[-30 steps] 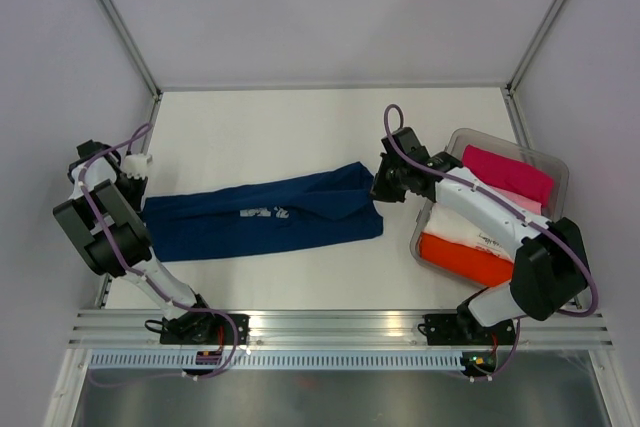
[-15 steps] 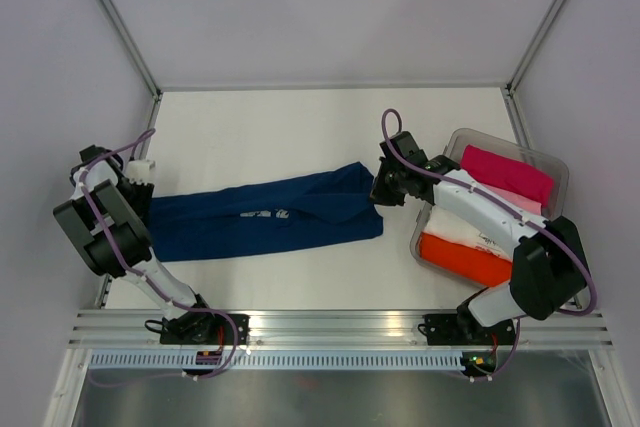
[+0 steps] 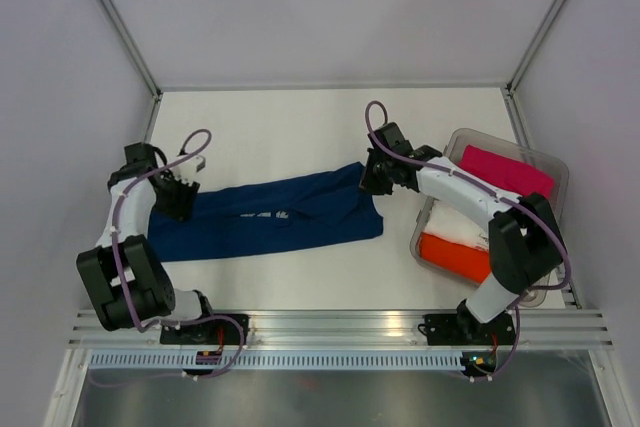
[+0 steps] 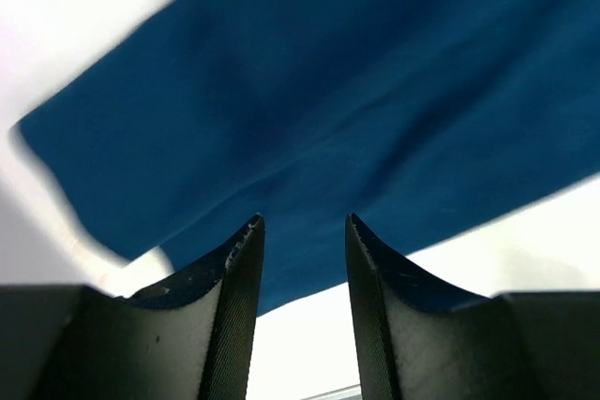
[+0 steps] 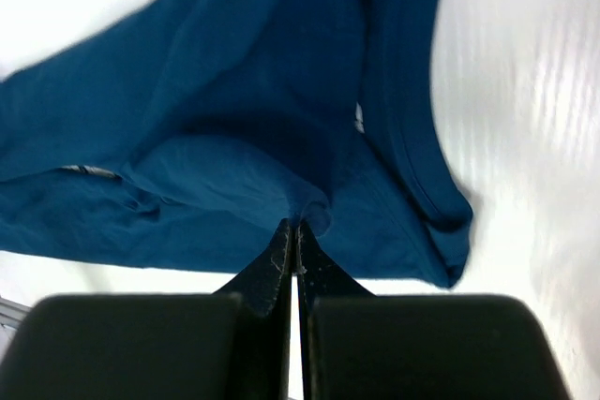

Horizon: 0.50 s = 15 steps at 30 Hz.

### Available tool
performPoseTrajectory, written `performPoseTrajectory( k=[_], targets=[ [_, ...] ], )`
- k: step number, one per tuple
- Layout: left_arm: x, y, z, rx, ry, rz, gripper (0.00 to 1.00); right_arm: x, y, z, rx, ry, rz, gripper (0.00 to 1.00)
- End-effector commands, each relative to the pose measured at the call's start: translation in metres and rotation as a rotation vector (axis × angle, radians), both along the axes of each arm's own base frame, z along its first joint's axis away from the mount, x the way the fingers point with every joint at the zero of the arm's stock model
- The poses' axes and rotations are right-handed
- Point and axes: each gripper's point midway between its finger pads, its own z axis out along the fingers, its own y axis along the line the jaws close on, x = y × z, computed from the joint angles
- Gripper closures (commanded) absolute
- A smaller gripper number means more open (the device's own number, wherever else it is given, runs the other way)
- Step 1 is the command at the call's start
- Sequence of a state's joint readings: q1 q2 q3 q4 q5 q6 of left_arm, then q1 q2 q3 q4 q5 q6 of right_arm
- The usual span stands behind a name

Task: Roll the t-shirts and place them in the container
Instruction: Fold the tshirt

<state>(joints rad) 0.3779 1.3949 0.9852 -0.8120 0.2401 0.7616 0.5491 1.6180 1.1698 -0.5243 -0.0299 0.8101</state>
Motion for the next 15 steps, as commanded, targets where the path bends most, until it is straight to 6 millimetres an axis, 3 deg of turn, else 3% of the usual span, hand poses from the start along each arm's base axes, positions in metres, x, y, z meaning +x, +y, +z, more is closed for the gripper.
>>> performPoseTrajectory(
  k=[1,4,7,8,9,10,12,13,15],
  targets=[
    [0.006,-0.051,0.013,-0.091,-0.051,-0.142,0.55,0.036,0.012,0.021,0.052,-0.098,-0.005,1.0],
    [0.021,-0.094,0.033,-0.097,-0.092,-0.25,0.58,0.052,0.012,0.013,0.088,-0.089,-0.036,1.0],
    [0.023,-0.173,0.055,-0.129,-0.141,-0.484,0.59,0.068,0.015,0.005,0.11,-0.078,-0.054,1.0],
    [0.022,-0.191,0.059,-0.142,-0.154,-0.521,0.59,0.072,0.019,0.005,0.121,-0.081,-0.053,1.0],
    [0.021,-0.204,0.059,-0.134,-0.154,-0.559,0.59,0.079,0.023,0.0,0.135,-0.067,-0.065,1.0],
    [0.012,-0.235,0.06,-0.134,-0.158,-0.657,0.59,0.082,0.026,-0.002,0.145,-0.062,-0.068,1.0],
    [0.007,-0.26,0.051,-0.095,-0.139,-0.73,0.59,0.089,0.033,-0.009,0.166,-0.052,-0.075,1.0],
    [-0.004,-0.283,0.049,-0.089,-0.136,-0.808,0.58,0.093,0.035,-0.011,0.179,-0.048,-0.088,1.0],
    [-0.009,-0.303,0.043,-0.081,-0.142,-0.859,0.58,0.097,0.036,-0.016,0.187,-0.038,-0.102,1.0]
  ],
)
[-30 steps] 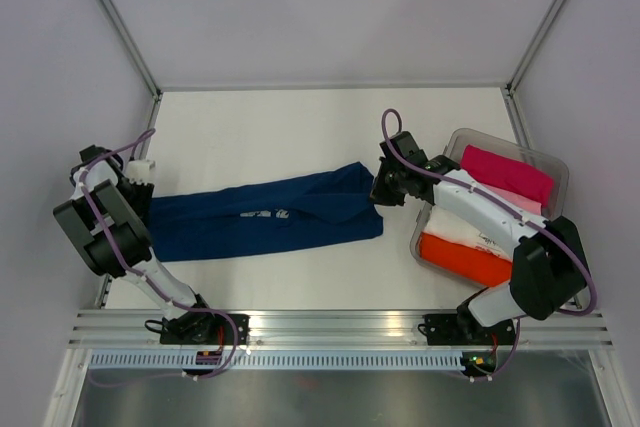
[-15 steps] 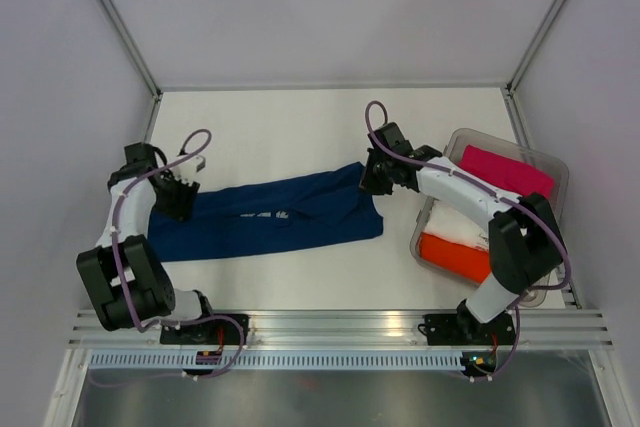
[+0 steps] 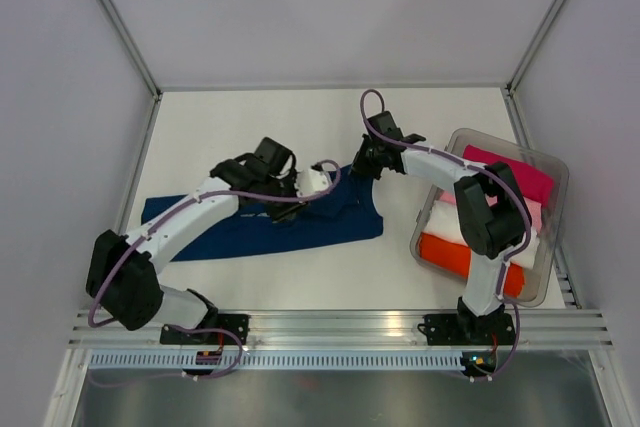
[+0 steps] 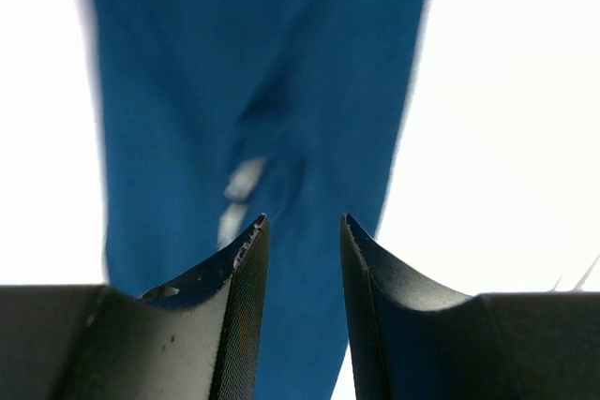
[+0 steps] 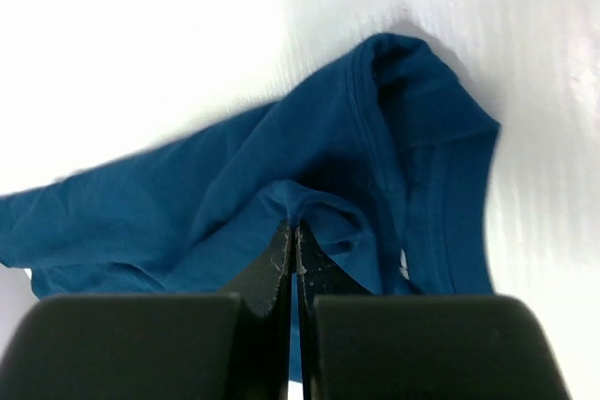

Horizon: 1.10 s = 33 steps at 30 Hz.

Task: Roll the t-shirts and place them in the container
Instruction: Fold the tshirt

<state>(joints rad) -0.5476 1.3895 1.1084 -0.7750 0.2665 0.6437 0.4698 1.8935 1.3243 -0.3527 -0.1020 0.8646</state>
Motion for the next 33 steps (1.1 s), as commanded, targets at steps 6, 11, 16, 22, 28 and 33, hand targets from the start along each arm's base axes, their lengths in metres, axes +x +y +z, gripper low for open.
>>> performPoseTrajectory(
  k=[6,11,16,22,28,33],
  targets=[
    [-0.006,-0.081,-0.026,0.025,-0.083,-0.177,0.55,0.026,0.016,0.011,0.137,-0.036,-0.084,1.0],
    [0.008,-0.119,-0.038,0.019,-0.118,-0.202,0.57,0.031,0.014,0.007,0.151,-0.026,-0.098,1.0],
    [0.022,-0.128,-0.06,0.032,-0.141,-0.195,0.62,0.03,0.015,0.005,0.157,-0.023,-0.094,1.0],
    [0.033,-0.132,-0.078,0.06,-0.154,-0.184,0.67,0.028,0.014,0.004,0.162,-0.026,-0.091,1.0],
    [0.042,-0.135,-0.085,0.067,-0.175,-0.152,0.72,0.025,0.012,0.004,0.149,-0.034,-0.078,1.0],
    [0.051,-0.134,-0.083,0.078,-0.22,-0.131,0.72,0.024,0.011,0.006,0.148,-0.041,-0.075,1.0]
  ],
)
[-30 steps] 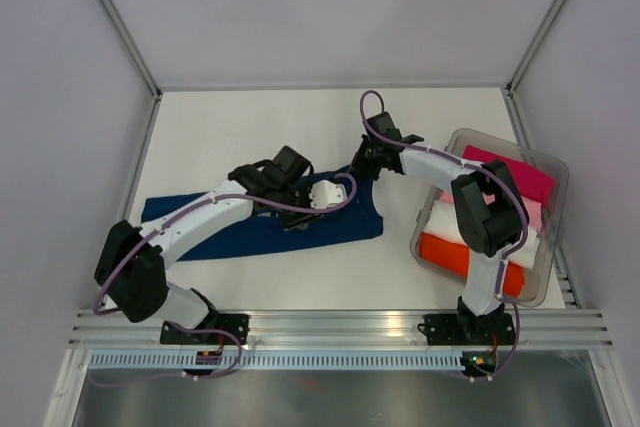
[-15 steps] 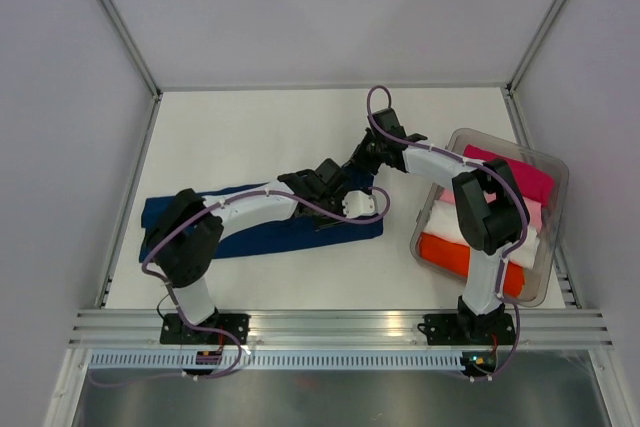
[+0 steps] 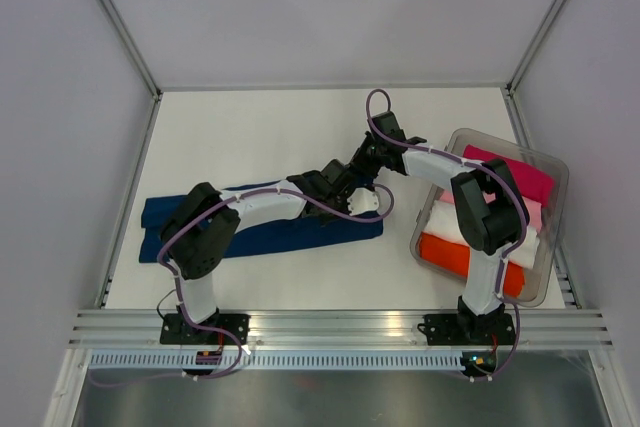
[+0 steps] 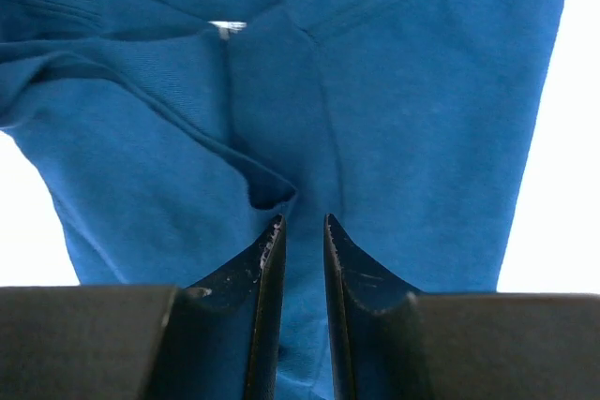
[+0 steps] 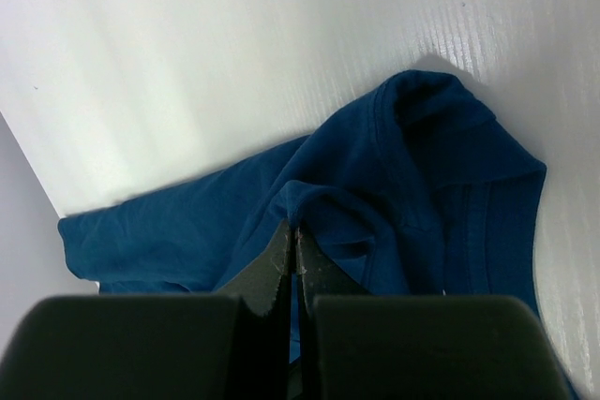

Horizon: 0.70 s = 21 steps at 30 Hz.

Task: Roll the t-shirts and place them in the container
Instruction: Fold the tshirt

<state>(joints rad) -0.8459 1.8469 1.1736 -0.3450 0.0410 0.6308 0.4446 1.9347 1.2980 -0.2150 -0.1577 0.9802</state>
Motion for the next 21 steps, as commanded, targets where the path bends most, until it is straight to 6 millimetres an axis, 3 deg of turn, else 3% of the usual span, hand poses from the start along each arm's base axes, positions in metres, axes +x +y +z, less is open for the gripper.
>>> performPoseTrajectory(
  k=[1,3,12,14,15,16,21],
  targets=[
    [0.02,-0.015,0.016,-0.057,-0.083,0.026,0.72,0.006,0.002,0.011,0.019,-0.044,0.001,1.0],
    [0.025,-0.012,0.015,-0.041,-0.104,0.044,0.72,0.006,0.002,0.01,0.015,-0.047,0.001,1.0],
    [0.013,-0.004,-0.013,-0.001,-0.03,0.063,0.74,0.007,0.001,0.011,0.008,-0.051,0.002,1.0],
    [0.014,-0.003,-0.013,0.001,-0.033,0.077,0.82,0.005,0.0,0.01,0.007,-0.048,0.002,1.0],
    [0.016,-0.004,-0.01,-0.004,-0.039,0.086,0.92,0.005,0.0,0.01,0.006,-0.047,0.002,1.0],
    [0.016,-0.004,-0.008,-0.006,-0.038,0.09,0.96,0.005,-0.001,0.009,0.003,-0.049,0.001,1.0],
    [0.005,-0.006,0.003,-0.026,-0.003,0.052,0.98,0.002,-0.005,0.008,-0.014,-0.051,-0.002,1.0]
  ],
)
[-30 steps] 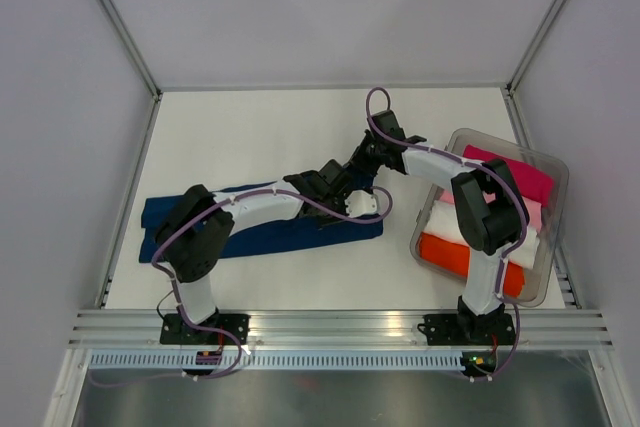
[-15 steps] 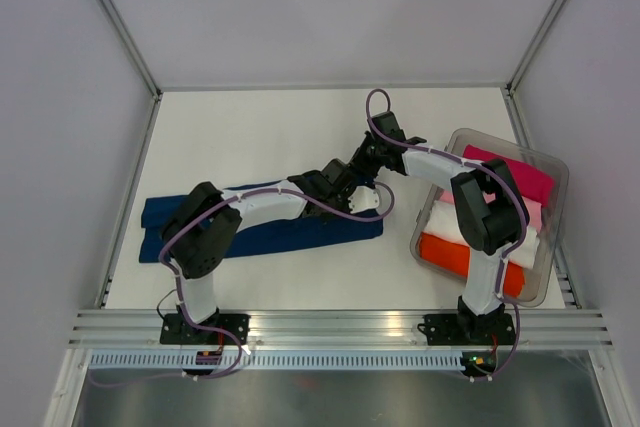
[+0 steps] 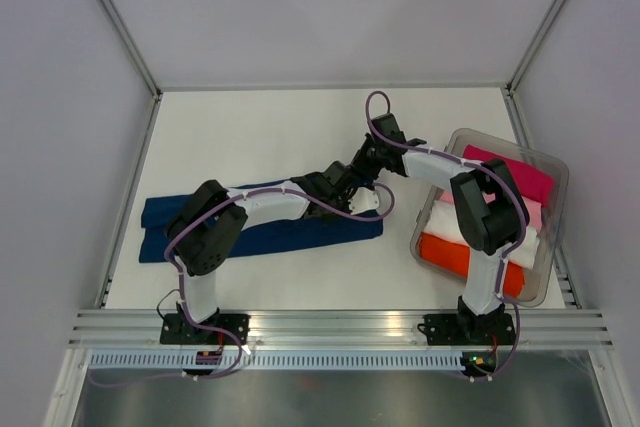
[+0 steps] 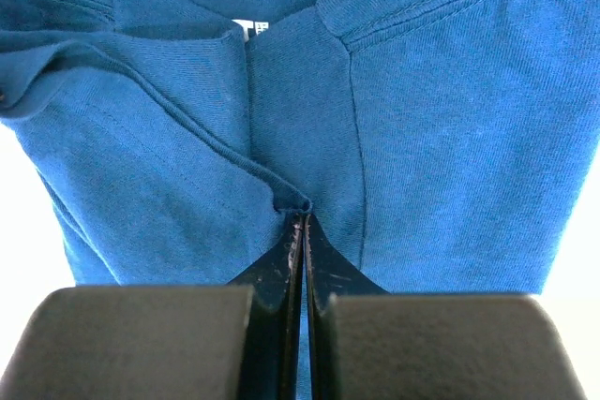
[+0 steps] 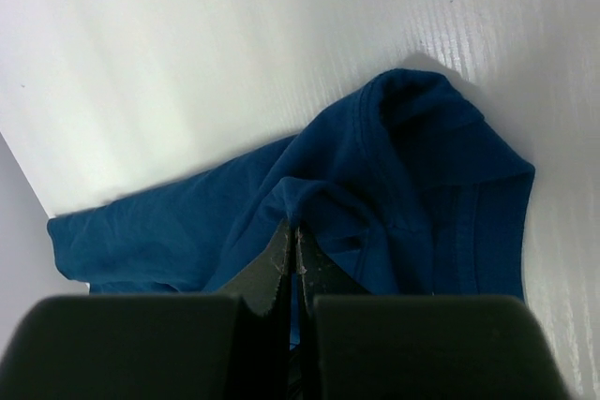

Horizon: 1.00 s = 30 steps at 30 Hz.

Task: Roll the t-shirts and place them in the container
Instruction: Fold the tshirt

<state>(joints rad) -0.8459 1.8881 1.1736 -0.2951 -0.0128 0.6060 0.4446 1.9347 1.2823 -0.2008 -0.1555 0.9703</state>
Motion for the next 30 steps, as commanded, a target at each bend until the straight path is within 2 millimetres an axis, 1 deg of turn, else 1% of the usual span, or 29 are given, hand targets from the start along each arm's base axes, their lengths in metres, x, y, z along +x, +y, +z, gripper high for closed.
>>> performPoseTrajectory(
  k=[1,5,9,12,18,22,24,25,26,27,28,30],
  targets=[
    [-0.006,-0.006,0.015,-0.042,0.022,0.0,0.98,0.003,-0.004,0.012,-0.008,-0.047,-0.009,1.0],
    [-0.004,-0.003,0.021,-0.041,0.005,0.007,0.98,0.004,-0.005,0.013,-0.009,-0.049,-0.008,1.0],
    [-0.002,-0.008,0.041,-0.083,-0.019,0.003,0.98,0.003,-0.007,0.016,-0.026,-0.058,-0.005,1.0],
    [-0.002,-0.009,0.045,-0.093,-0.016,0.008,0.98,0.005,-0.008,0.019,-0.035,-0.067,-0.001,1.0],
    [-0.004,-0.006,0.045,-0.087,-0.015,0.014,0.98,0.003,-0.01,0.018,-0.046,-0.067,0.004,1.0],
    [-0.005,-0.006,0.053,-0.097,-0.018,0.001,0.98,0.001,-0.01,0.02,-0.049,-0.068,0.011,1.0],
    [-0.006,-0.004,0.059,-0.096,-0.024,-0.014,0.98,-0.002,-0.011,0.022,-0.057,-0.069,0.027,1.0],
    [-0.009,0.001,0.058,-0.079,-0.011,-0.016,0.98,-0.005,-0.012,0.026,-0.062,-0.069,0.033,1.0],
    [-0.011,0.003,0.063,-0.087,-0.011,-0.022,0.98,-0.009,-0.015,0.026,-0.071,-0.065,0.041,1.0],
    [-0.014,0.008,0.062,-0.079,0.0,-0.034,0.98,-0.012,-0.017,0.027,-0.083,-0.07,0.054,1.0],
    [-0.017,0.013,0.063,-0.083,0.016,-0.043,0.98,-0.02,-0.021,0.029,-0.096,-0.065,0.061,1.0],
    [-0.021,0.022,0.067,-0.084,0.019,-0.066,0.98,-0.029,-0.023,0.03,-0.11,-0.07,0.086,1.0]
  ],
)
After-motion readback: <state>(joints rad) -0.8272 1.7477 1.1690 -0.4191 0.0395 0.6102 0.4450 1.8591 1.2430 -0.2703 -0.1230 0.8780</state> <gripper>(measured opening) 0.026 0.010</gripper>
